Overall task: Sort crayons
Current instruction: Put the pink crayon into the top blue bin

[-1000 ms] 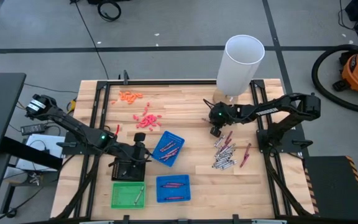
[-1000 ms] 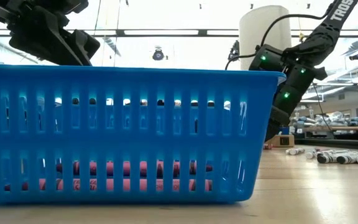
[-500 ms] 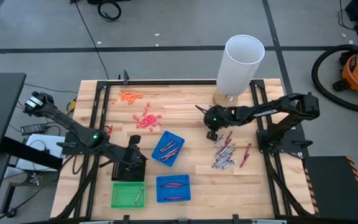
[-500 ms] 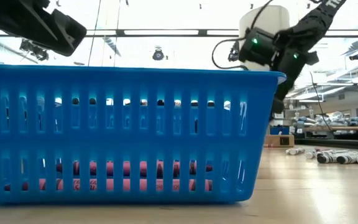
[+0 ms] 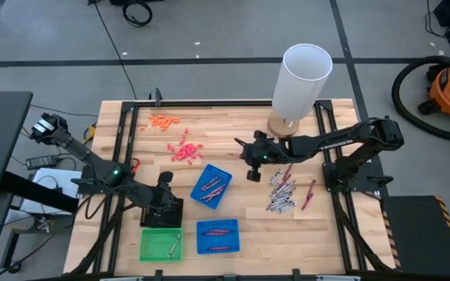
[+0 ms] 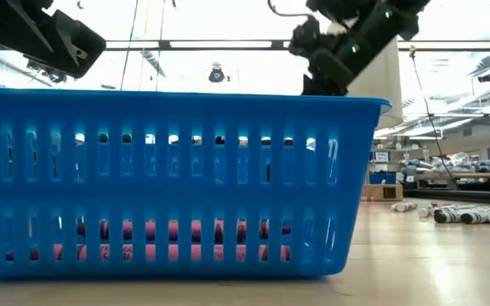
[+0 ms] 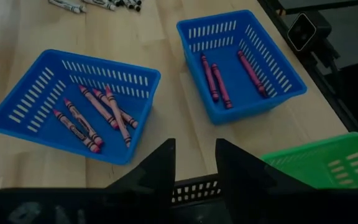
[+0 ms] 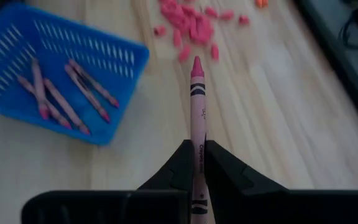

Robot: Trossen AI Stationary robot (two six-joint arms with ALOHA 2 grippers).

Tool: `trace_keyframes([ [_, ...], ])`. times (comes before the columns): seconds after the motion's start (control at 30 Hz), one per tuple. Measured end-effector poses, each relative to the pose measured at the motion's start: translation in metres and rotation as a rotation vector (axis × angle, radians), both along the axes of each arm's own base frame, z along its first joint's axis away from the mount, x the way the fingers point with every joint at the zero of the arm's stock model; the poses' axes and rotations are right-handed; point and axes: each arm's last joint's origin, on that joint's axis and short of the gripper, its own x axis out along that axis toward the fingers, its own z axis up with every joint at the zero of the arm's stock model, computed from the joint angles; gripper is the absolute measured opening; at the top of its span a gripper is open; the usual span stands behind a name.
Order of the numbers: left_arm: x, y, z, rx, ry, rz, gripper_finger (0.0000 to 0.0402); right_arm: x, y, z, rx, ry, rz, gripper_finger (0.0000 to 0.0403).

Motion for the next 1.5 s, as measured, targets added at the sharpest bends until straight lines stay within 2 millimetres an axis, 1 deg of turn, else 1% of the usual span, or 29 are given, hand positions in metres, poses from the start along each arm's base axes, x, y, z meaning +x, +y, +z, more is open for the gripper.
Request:
trace_keyframes([
  [0.23, 0.0, 0.0, 0.0, 0.008, 0.004, -0.003, 0.0125, 0.011, 0.021, 0.028, -0.039, -0.084, 0.057, 0.0038],
  [0.37, 0.0, 0.0, -0.001, 0.016, 0.003, -0.009, 0.0125, 0.021, 0.034, 0.036, -0.065, -0.112, 0.097, 0.0038],
  [0.5, 0.0, 0.0, -0.001, 0.02, 0.002, -0.012, 0.0125, 0.04, 0.049, 0.032, -0.094, -0.089, 0.169, 0.0038],
  [0.63, 0.0, 0.0, -0.001, 0.023, 0.003, -0.008, 0.0125, 0.058, 0.064, 0.038, -0.125, -0.108, 0.234, 0.0038],
  [0.7, 0.0, 0.001, -0.001, 0.028, 0.005, -0.005, 0.0126, 0.067, 0.07, 0.037, -0.128, -0.105, 0.271, 0.0038],
  [0.87, -0.002, 0.002, -0.003, 0.05, 0.026, 0.003, 0.0126, 0.084, 0.084, 0.035, -0.114, -0.094, 0.341, 0.0038],
  [1.03, -0.002, 0.002, -0.004, 0.055, 0.03, 0.01, 0.0126, 0.098, 0.094, 0.026, -0.111, -0.067, 0.388, 0.0038],
  [1.17, -0.002, 0.002, -0.004, 0.046, 0.033, 0.018, 0.0126, 0.103, 0.097, 0.024, -0.104, -0.082, 0.416, 0.0038],
  [1.5, -0.002, 0.003, -0.004, 0.046, 0.029, 0.031, 0.0125, 0.1, 0.1, 0.019, -0.161, -0.022, 0.458, 0.0038],
])
